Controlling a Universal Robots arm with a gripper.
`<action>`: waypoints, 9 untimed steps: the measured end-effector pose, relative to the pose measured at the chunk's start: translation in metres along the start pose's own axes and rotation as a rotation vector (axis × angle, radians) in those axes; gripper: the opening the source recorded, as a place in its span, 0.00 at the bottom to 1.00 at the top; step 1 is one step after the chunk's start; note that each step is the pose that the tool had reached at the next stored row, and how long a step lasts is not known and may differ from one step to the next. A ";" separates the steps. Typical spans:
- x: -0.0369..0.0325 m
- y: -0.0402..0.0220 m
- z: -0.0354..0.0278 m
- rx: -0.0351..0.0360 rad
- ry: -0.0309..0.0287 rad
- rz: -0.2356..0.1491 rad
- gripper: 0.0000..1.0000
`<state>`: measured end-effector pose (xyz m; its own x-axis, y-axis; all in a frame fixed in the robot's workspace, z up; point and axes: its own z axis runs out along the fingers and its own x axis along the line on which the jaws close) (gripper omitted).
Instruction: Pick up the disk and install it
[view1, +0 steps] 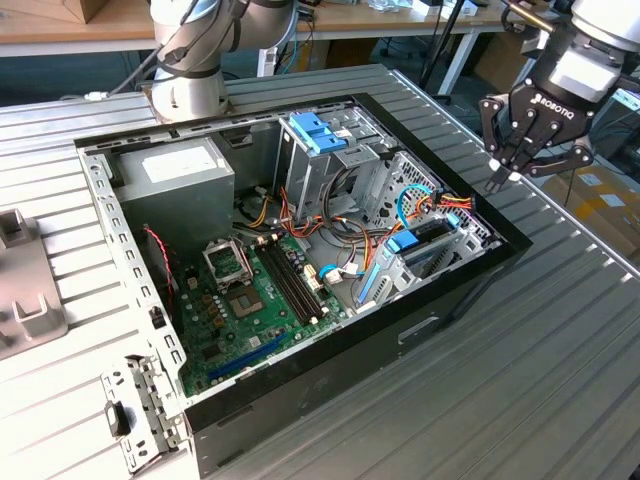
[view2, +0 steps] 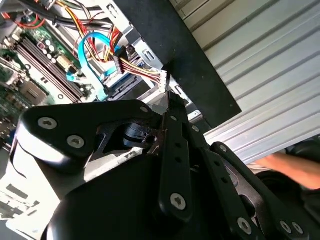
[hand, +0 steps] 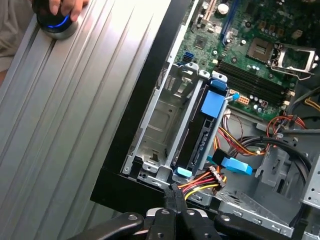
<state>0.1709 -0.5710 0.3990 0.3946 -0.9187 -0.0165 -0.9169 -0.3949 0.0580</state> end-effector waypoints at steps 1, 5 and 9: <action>0.0001 -0.0001 0.0001 -0.0002 0.0009 -0.016 0.11; 0.0003 -0.0006 0.0004 -0.0014 0.0050 -0.087 0.11; 0.0003 -0.0008 0.0006 -0.0026 0.0094 -0.161 0.11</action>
<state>0.1717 -0.5710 0.3983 0.5370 -0.8434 -0.0165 -0.8416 -0.5370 0.0579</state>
